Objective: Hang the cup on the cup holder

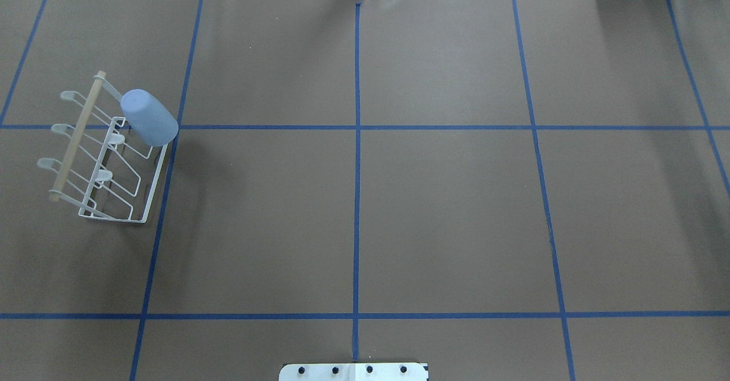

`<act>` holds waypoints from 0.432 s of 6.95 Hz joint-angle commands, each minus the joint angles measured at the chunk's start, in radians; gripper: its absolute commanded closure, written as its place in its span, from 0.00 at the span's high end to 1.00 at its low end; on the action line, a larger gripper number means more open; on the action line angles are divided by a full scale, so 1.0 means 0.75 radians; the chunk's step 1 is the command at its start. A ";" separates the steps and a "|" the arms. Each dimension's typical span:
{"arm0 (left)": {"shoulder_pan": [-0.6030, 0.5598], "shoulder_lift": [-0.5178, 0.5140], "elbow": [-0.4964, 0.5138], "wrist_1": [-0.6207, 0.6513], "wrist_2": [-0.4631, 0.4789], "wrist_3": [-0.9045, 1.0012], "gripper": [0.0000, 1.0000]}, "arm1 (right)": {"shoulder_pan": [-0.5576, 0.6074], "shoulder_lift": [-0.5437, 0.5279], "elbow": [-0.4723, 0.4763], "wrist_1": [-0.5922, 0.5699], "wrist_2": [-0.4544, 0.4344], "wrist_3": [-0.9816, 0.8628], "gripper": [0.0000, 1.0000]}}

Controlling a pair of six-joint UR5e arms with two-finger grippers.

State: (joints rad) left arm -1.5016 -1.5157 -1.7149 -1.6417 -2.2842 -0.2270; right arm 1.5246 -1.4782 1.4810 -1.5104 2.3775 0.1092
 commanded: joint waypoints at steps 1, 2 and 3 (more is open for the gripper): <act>-0.002 0.022 0.024 -0.002 -0.118 -0.002 0.98 | 0.015 0.005 0.044 -0.102 0.002 0.000 1.00; -0.002 0.023 0.026 -0.002 -0.121 -0.002 0.98 | 0.027 0.003 0.079 -0.156 -0.002 -0.002 1.00; -0.002 0.021 0.026 0.000 -0.121 -0.002 0.99 | 0.031 0.001 0.087 -0.172 -0.010 -0.002 1.00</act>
State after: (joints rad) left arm -1.5032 -1.5007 -1.6963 -1.6426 -2.3654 -0.2284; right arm 1.5414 -1.4757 1.5292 -1.6098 2.3758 0.1079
